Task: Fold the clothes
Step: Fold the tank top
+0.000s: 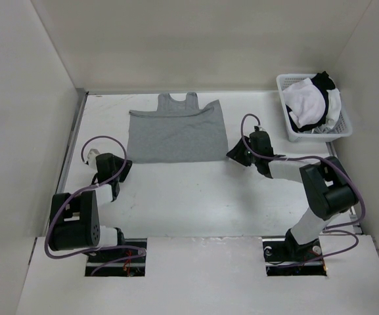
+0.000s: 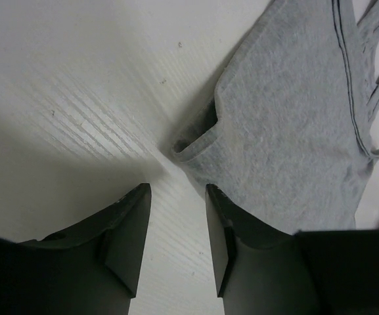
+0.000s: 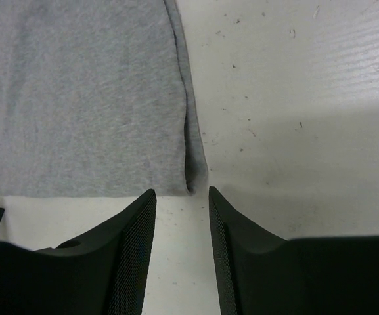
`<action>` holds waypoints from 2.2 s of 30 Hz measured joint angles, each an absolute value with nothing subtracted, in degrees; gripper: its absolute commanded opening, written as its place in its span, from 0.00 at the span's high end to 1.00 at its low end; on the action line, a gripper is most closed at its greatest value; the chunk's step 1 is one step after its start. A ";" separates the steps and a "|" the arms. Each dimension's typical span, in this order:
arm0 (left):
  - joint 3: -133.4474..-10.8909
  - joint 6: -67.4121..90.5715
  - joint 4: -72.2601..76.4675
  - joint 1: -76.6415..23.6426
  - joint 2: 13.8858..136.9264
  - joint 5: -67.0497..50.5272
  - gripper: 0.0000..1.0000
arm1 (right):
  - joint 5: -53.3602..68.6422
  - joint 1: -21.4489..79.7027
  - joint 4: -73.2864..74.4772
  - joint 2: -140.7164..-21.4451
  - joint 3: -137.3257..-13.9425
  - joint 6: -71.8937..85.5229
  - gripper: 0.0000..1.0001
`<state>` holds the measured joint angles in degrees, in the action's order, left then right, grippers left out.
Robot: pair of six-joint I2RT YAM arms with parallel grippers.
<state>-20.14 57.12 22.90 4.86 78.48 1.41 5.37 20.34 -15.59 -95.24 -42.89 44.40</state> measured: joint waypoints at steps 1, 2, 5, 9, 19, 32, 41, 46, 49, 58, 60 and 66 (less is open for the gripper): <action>-20.16 57.25 22.96 4.86 78.65 1.37 0.64 | 5.37 20.34 -15.79 -95.61 -42.89 44.53 0.58; -20.25 57.45 23.05 4.86 78.91 1.37 0.65 | 5.37 20.34 -15.88 -96.07 -42.89 44.69 0.59; -20.84 57.91 23.70 4.84 80.18 1.39 0.68 | 5.37 20.34 -15.90 -97.30 -42.89 45.08 0.60; -22.17 58.98 26.06 4.86 83.18 1.32 0.69 | 5.50 20.36 -16.58 -97.86 -42.92 45.43 0.59; -22.96 61.91 32.58 5.23 89.14 0.95 0.91 | 6.09 20.36 -18.06 -99.72 -43.68 46.35 0.76; -20.25 63.13 31.70 5.06 84.25 0.80 0.98 | 6.35 20.36 -20.36 -100.47 -43.22 46.96 1.00; -22.50 59.00 10.63 3.29 42.85 -0.03 0.98 | 1.87 24.12 -12.80 -67.68 -35.77 43.33 1.00; -34.22 55.57 -4.73 1.41 25.43 -0.05 0.98 | -5.21 33.50 1.63 -41.45 -38.59 39.62 1.00; -42.19 54.26 -10.87 -0.21 19.53 -0.01 0.98 | -11.29 41.17 11.68 -31.48 -44.58 38.37 1.00; -55.64 51.94 -23.14 -2.68 13.98 0.60 0.97 | -34.41 73.03 27.05 -24.45 -59.72 37.91 0.99; -54.11 51.72 -23.77 -2.87 13.89 0.93 0.97 | -38.68 75.90 28.10 -25.56 -59.31 37.32 0.99; -39.33 51.88 -21.41 -3.01 19.70 1.85 0.97 | -28.42 51.44 23.75 -36.84 -52.56 34.57 1.00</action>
<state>-39.33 51.88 -21.41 -3.01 19.70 1.85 -28.42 51.44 23.75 -36.84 -52.56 34.57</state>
